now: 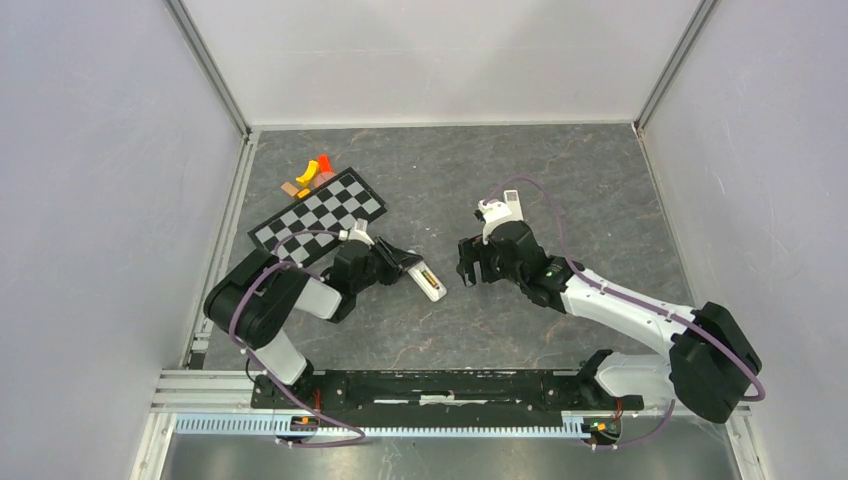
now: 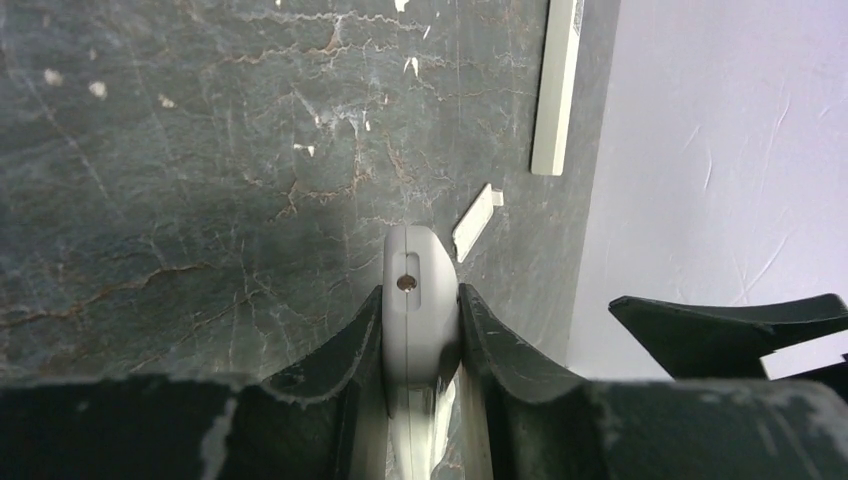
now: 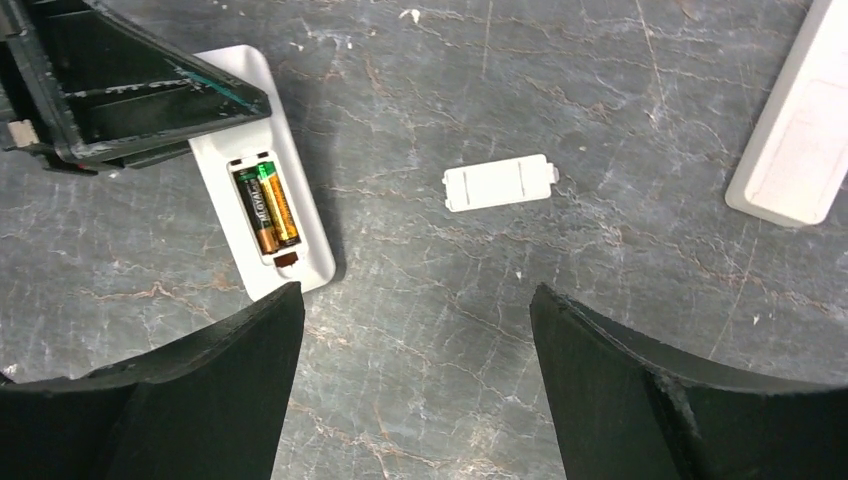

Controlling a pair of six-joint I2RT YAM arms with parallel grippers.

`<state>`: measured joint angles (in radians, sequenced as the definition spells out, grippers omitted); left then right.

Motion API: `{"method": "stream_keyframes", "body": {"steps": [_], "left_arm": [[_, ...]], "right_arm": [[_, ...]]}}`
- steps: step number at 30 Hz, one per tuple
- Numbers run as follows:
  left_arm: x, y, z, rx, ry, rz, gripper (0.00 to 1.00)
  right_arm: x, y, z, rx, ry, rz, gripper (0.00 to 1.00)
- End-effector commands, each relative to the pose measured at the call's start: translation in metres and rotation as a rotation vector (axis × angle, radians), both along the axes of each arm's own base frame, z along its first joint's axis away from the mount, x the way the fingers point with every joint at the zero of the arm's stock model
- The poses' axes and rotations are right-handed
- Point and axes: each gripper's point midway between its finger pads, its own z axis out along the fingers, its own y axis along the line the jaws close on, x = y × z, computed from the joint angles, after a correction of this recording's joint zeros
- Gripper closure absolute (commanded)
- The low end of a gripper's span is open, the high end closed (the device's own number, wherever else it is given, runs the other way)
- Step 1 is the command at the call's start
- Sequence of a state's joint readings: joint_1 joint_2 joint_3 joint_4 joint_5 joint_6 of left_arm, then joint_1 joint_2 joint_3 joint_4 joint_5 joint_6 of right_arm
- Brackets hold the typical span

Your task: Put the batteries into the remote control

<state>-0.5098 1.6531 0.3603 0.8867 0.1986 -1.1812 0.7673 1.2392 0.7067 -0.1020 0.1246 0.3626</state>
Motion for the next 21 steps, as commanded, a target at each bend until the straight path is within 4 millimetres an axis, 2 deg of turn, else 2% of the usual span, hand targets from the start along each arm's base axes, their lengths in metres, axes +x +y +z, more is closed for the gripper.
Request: {"method": "stream_keyframes", "body": {"steps": [1,4,8,13,14,18,21], "left_arm": [[0.003,0.007,-0.006,-0.018,0.013,0.108,0.69],[-0.005,0.013,-0.021,0.016,0.079,0.152,0.48],[-0.017,0.019,-0.032,0.104,0.14,0.18,0.33],[-0.03,0.025,-0.032,0.166,0.208,0.2,0.15],[-0.033,0.026,-0.032,0.181,0.223,0.199,0.09],[-0.045,0.034,-0.038,0.235,0.265,0.211,0.04],[-0.053,0.046,-0.042,0.283,0.285,0.247,0.02]], "right_arm": [[0.006,-0.01,-0.006,0.002,0.009,-0.069,0.13],[0.008,-0.015,-0.012,0.001,0.032,-0.094,0.13],[0.01,-0.019,-0.016,0.001,0.052,-0.116,0.13],[0.011,-0.021,-0.022,0.01,0.073,-0.124,0.13],[0.012,-0.021,-0.023,0.01,0.076,-0.129,0.13],[0.016,-0.024,-0.03,-0.002,0.093,-0.146,0.15],[0.026,-0.027,-0.037,-0.029,0.105,-0.168,0.23]]}}
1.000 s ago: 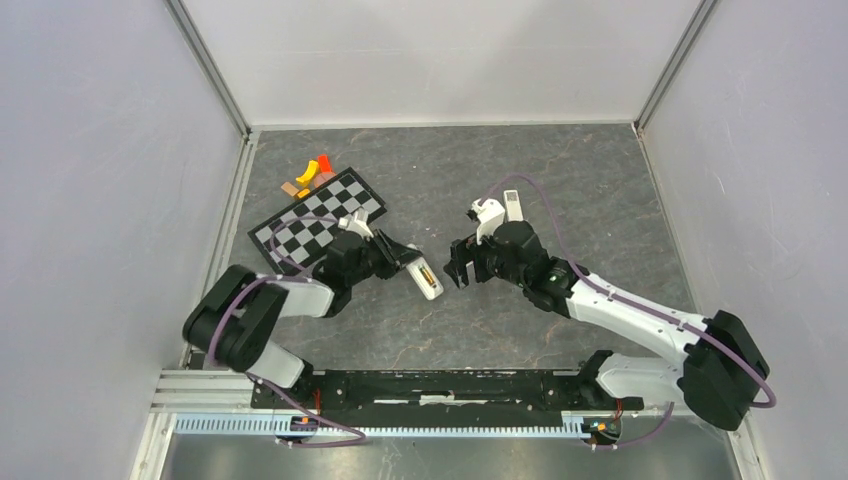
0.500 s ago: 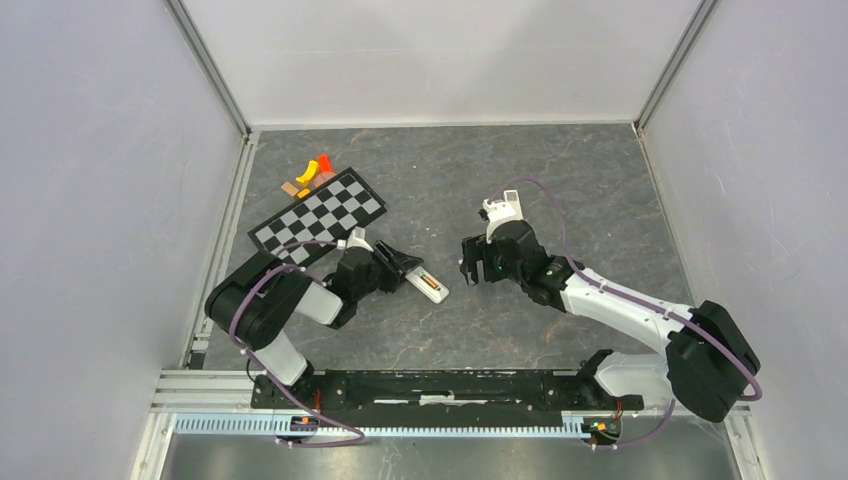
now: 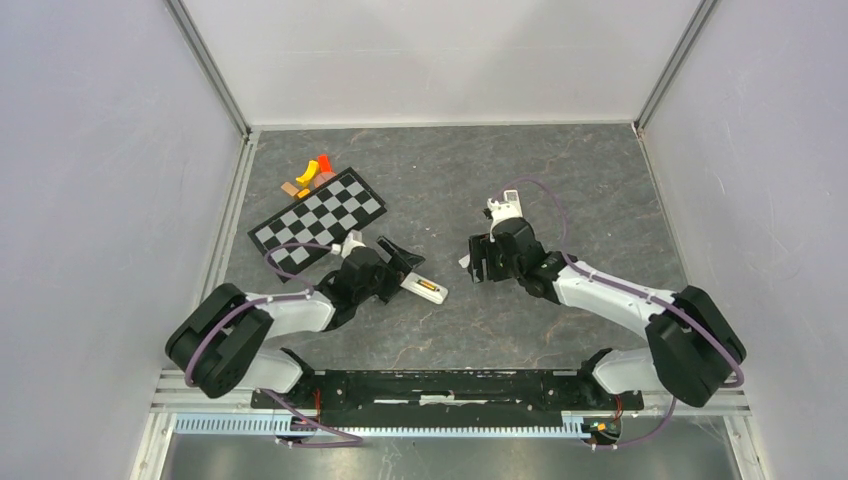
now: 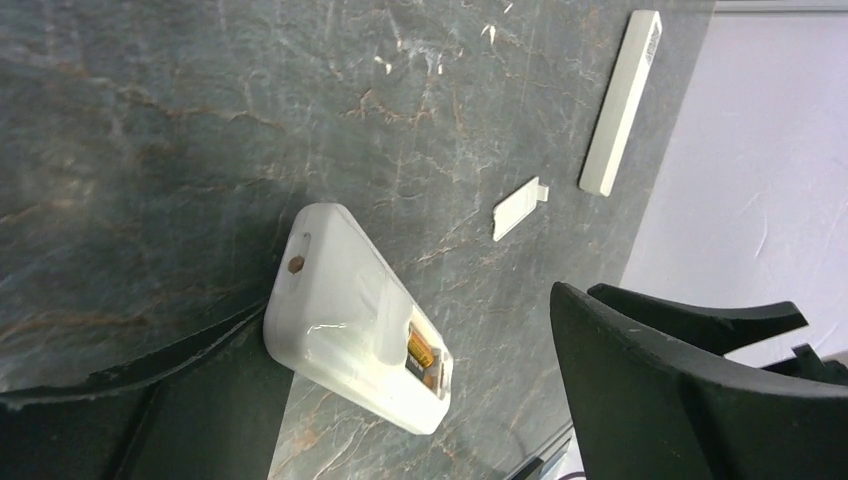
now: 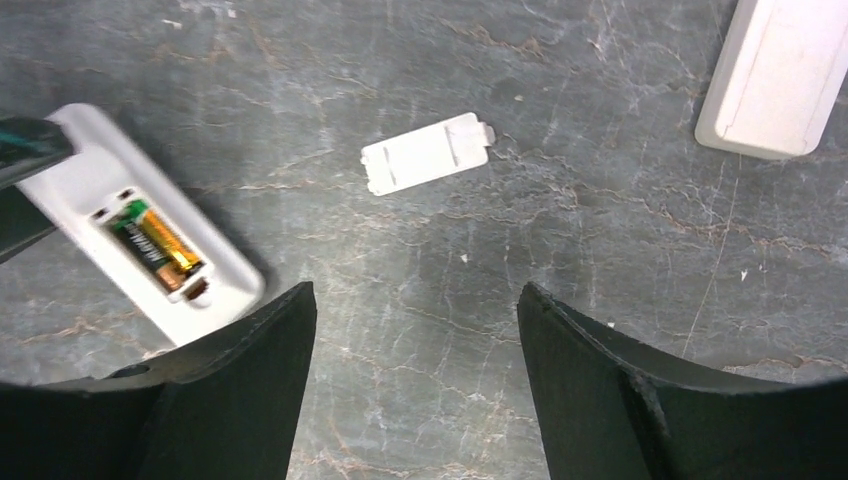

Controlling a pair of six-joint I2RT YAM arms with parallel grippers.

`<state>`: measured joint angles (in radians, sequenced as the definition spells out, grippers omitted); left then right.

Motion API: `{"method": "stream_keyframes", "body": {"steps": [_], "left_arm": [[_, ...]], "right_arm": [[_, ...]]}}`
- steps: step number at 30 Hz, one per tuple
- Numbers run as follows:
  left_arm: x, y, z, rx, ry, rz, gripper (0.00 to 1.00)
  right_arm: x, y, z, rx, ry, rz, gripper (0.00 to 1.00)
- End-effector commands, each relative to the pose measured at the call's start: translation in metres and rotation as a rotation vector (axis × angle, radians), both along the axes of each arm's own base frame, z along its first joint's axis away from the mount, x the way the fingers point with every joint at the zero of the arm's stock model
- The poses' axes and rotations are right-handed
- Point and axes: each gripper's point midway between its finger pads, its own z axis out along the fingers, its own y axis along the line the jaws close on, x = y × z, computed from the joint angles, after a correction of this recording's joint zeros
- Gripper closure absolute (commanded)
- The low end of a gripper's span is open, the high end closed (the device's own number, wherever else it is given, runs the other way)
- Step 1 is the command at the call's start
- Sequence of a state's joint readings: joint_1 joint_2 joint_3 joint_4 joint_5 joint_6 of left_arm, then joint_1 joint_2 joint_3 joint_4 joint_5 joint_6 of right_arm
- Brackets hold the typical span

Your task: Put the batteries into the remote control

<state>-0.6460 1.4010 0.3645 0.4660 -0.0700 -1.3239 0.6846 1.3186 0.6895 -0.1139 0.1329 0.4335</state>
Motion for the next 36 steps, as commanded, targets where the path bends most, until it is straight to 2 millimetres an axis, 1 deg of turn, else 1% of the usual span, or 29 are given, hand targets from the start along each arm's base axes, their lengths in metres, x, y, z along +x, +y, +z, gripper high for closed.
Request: {"method": "stream_keyframes", "body": {"steps": [1,4,9,10,13,15,17,19,22,28,31,34,36], "left_arm": [[-0.029,0.04,-0.042,0.19,0.153,0.085,0.01],[-0.035,0.051,-0.04,0.222,0.155,0.113,0.01],[-0.044,0.064,-0.035,0.263,0.151,0.12,0.0],[-0.049,0.068,-0.038,0.279,0.16,0.114,0.0],[-0.054,0.075,-0.041,0.309,0.154,0.103,0.0],[-0.057,0.08,-0.044,0.334,0.15,0.095,0.0],[-0.058,0.084,-0.043,0.36,0.135,0.088,0.0],[-0.055,0.089,-0.037,0.39,0.102,0.088,0.0],[-0.047,0.092,-0.017,0.416,0.019,0.077,0.01],[-0.028,0.085,0.036,0.406,-0.158,0.054,0.01],[-0.023,0.078,0.052,0.392,-0.214,0.029,0.01],[-0.02,0.07,0.063,0.369,-0.247,-0.002,0.01],[-0.018,0.064,0.068,0.353,-0.265,-0.022,0.01]], "right_arm": [[0.018,-0.002,-0.003,-0.006,-0.004,-0.035,0.25],[0.031,-0.004,-0.008,-0.03,-0.013,-0.043,0.33],[0.056,-0.005,-0.013,-0.085,-0.039,-0.037,0.39],[0.061,-0.005,-0.012,-0.093,-0.048,-0.031,0.4],[0.071,-0.003,-0.015,-0.117,-0.057,-0.01,0.41],[0.077,-0.001,-0.016,-0.129,-0.063,0.003,0.45],[0.081,0.003,-0.019,-0.139,-0.06,0.031,0.51],[0.083,0.005,-0.023,-0.15,-0.055,0.048,0.58],[0.085,0.003,-0.031,-0.176,-0.038,0.057,0.67],[0.084,0.005,-0.04,-0.184,-0.023,0.084,0.71],[0.084,0.005,-0.045,-0.196,-0.004,0.09,0.78],[0.081,0.004,-0.048,-0.206,0.018,0.1,0.81],[0.081,0.002,-0.05,-0.215,0.022,0.099,0.82]]}}
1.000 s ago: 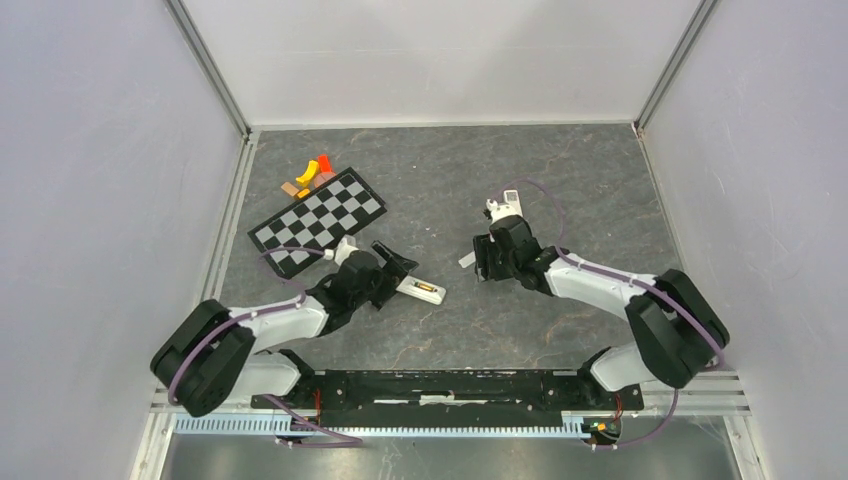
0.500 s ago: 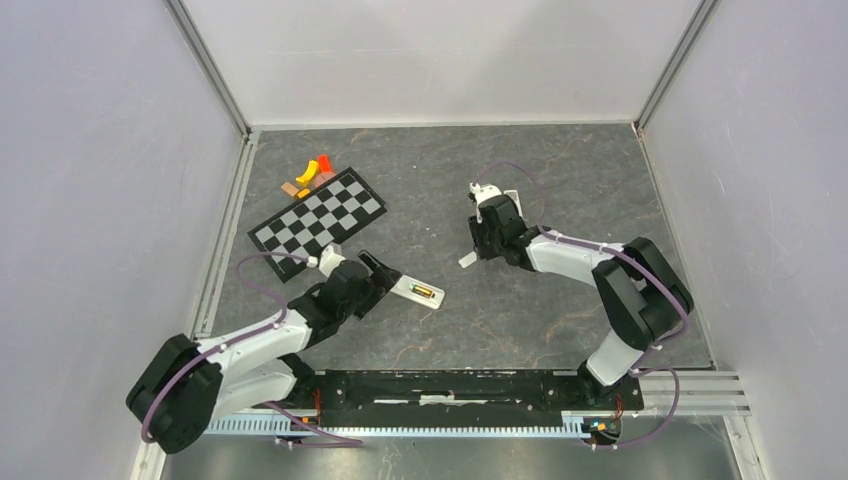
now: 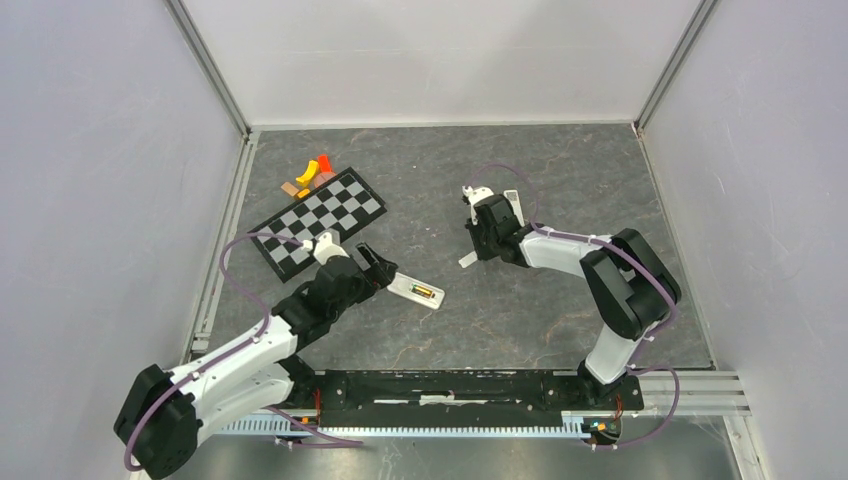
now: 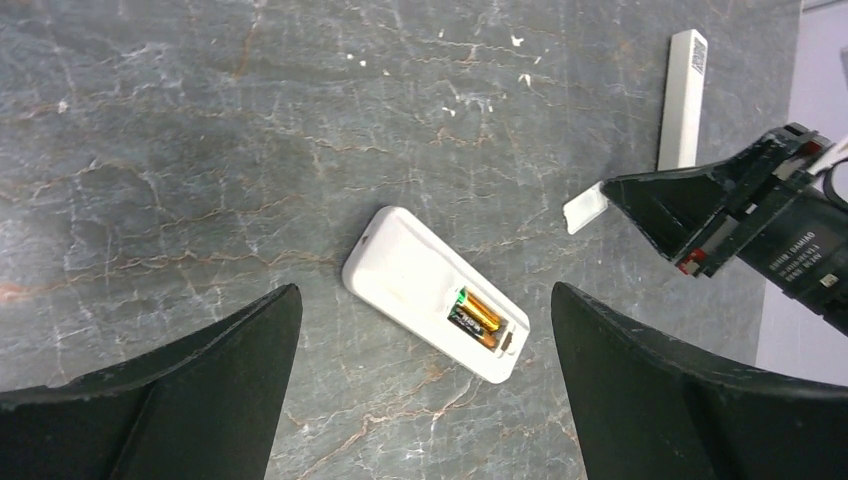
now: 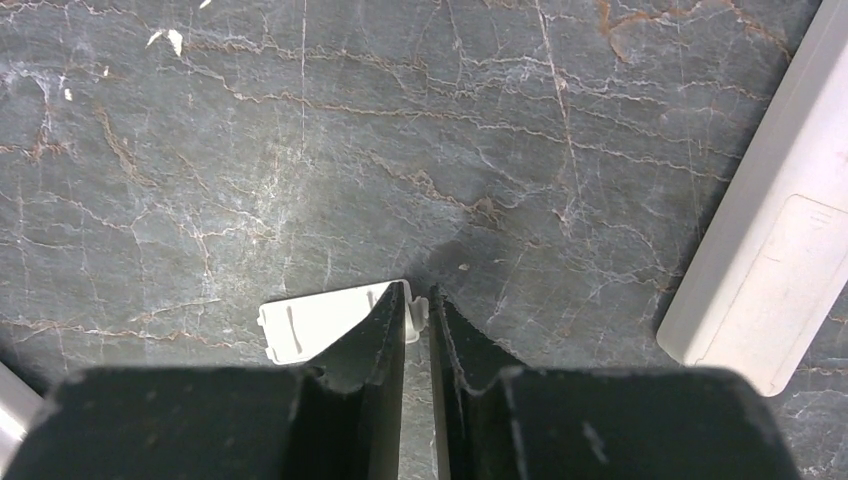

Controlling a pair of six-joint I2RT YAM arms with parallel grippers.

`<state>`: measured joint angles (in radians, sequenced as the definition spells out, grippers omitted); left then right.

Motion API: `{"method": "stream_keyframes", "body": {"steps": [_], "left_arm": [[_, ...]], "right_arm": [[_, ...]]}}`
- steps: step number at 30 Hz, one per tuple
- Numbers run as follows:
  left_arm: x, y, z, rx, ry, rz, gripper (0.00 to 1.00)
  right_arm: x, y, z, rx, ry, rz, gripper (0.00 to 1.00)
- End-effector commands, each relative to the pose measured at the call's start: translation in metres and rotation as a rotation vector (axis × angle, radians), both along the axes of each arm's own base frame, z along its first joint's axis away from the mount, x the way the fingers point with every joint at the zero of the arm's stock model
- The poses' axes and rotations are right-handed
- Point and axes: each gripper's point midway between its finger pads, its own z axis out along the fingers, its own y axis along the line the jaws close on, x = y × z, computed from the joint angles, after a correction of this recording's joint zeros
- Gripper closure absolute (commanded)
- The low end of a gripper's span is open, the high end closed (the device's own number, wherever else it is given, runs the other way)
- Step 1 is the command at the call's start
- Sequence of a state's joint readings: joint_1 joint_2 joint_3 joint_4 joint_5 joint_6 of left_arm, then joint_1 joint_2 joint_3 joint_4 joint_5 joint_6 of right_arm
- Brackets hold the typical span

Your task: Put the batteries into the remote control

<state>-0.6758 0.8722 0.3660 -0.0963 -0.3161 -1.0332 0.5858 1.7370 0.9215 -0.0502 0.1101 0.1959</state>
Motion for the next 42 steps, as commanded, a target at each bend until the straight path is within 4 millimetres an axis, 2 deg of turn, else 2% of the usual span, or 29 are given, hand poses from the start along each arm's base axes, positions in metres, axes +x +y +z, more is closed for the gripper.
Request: {"method": "stream_keyframes", "body": {"steps": [1,3,6,9,12,18,28,38,42], "left_arm": [[0.013,-0.012,0.028,0.002,-0.099,-0.065,0.01],[0.015,-0.017,0.03,-0.015,-0.101,-0.085,0.01],[0.017,-0.026,0.038,-0.057,-0.115,-0.117,0.01],[0.018,-0.032,0.045,-0.081,-0.124,-0.15,0.01],[0.019,-0.04,0.049,-0.093,-0.124,-0.193,0.01],[0.02,-0.049,0.052,-0.107,-0.124,-0.228,0.01],[0.02,-0.051,0.047,-0.109,-0.104,-0.245,0.02],[0.022,-0.051,0.047,-0.115,-0.104,-0.247,0.01],[0.022,-0.051,0.046,-0.115,-0.1,-0.248,0.02]], "right_arm": [[0.009,0.0,0.004,-0.016,-0.009,0.01,0.82],[0.008,-0.001,0.0,-0.028,0.003,0.01,0.83],[0.005,-0.002,-0.003,-0.033,0.036,0.004,0.94],[0.002,-0.001,0.0,-0.013,0.043,0.0,0.99],[0.001,0.002,0.005,0.011,0.043,0.0,0.99],[0.0,0.001,0.008,0.011,0.05,-0.002,0.79],[-0.011,0.001,0.003,0.015,0.098,0.013,0.81],[-0.014,0.005,0.012,0.057,0.092,0.019,0.68],[-0.015,0.007,0.015,0.07,0.088,0.023,0.69]]}}
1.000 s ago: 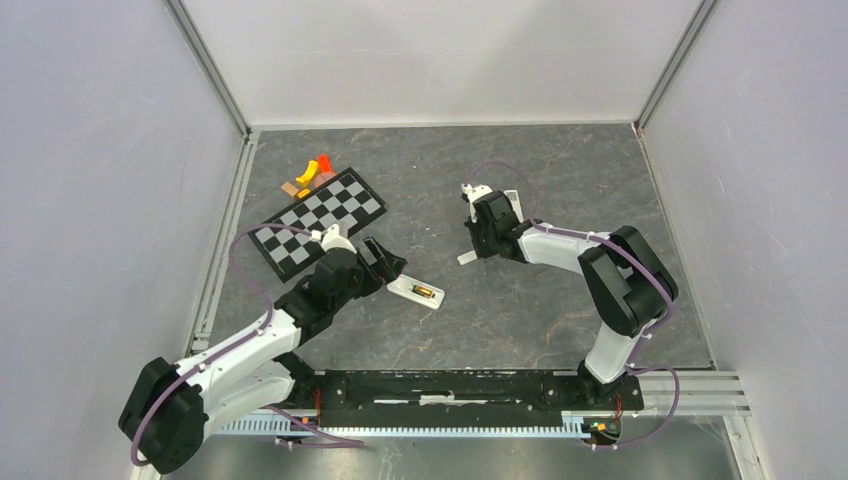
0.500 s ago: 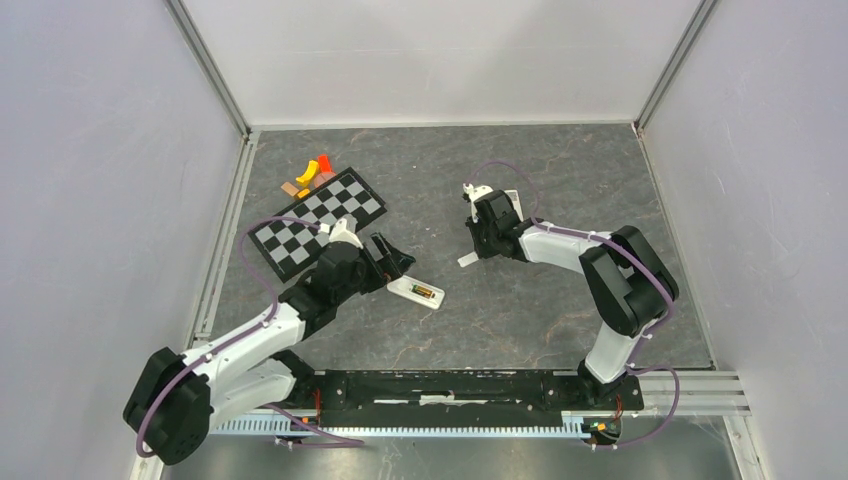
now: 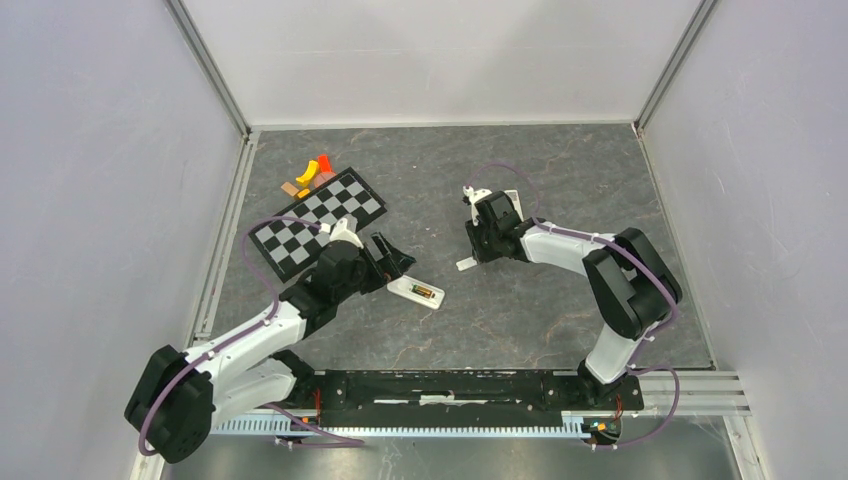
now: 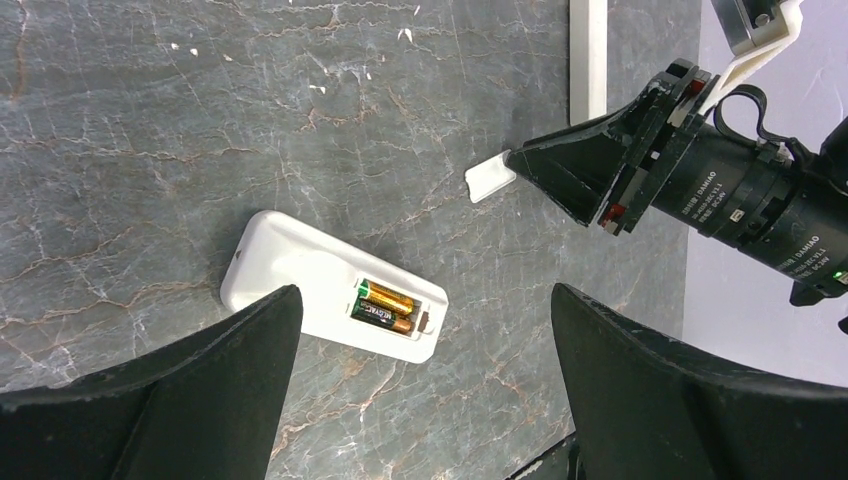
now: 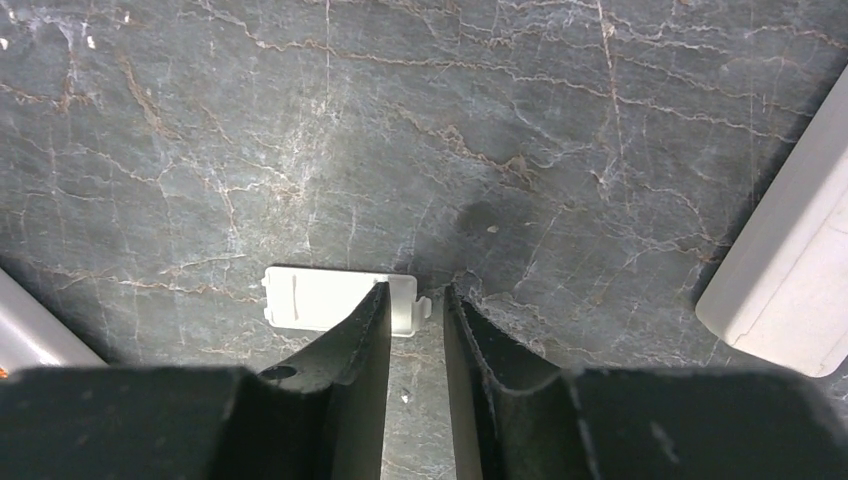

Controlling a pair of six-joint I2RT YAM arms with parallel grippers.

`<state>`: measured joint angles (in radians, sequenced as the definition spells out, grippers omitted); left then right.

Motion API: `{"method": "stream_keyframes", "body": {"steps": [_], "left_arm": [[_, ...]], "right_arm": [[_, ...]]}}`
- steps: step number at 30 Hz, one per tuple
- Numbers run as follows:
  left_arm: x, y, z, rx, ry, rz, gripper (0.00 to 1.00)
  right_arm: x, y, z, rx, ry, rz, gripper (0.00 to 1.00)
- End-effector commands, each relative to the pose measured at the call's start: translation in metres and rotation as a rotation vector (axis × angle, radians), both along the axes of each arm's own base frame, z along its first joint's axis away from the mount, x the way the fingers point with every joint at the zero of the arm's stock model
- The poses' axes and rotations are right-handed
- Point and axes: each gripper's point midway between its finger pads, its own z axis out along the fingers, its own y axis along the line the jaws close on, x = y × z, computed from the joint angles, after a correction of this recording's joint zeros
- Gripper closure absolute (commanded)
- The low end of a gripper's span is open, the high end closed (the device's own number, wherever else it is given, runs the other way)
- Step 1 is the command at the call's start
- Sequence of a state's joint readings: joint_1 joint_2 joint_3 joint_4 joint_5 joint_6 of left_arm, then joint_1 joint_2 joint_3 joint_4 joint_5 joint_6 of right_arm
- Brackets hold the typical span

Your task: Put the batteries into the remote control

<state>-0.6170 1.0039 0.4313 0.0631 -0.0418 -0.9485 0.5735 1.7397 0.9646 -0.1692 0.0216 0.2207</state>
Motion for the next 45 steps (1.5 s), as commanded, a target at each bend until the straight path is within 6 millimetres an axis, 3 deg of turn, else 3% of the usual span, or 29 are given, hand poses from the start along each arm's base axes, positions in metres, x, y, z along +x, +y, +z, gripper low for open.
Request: {"method": "stream_keyframes", "body": {"steps": [1,7,17,23,27,32,38,45], "left_arm": [[0.011,-0.007,0.024,-0.018,-0.081,-0.027,0.02],[0.012,-0.007,0.023,-0.018,-0.08,-0.024,0.02],[0.011,-0.007,0.026,-0.024,-0.085,-0.031,0.01],[0.011,-0.012,0.031,-0.031,-0.095,-0.058,0.01],[0.01,-0.021,0.036,-0.05,-0.106,-0.11,0.02],[0.009,-0.038,0.043,-0.08,-0.121,-0.193,0.04],[0.013,-0.057,0.041,-0.094,-0.089,-0.27,0.08],[0.015,-0.087,0.048,-0.186,-0.063,-0.372,0.15]], "right_arm": [[0.0,0.003,0.017,0.041,-0.022,-0.002,0.71],[-0.002,0.001,0.011,0.033,-0.006,-0.004,0.79],[-0.004,-0.002,-0.002,0.003,0.02,-0.008,0.81],[-0.005,-0.004,-0.004,-0.001,0.02,-0.018,1.0],[0.0,-0.003,0.007,0.035,-0.027,-0.037,1.0],[0.004,0.005,0.041,0.169,-0.131,-0.065,1.0],[-0.01,0.027,0.079,0.377,-0.163,-0.017,1.0],[-0.031,0.046,0.094,0.553,-0.141,0.034,1.0]]}}
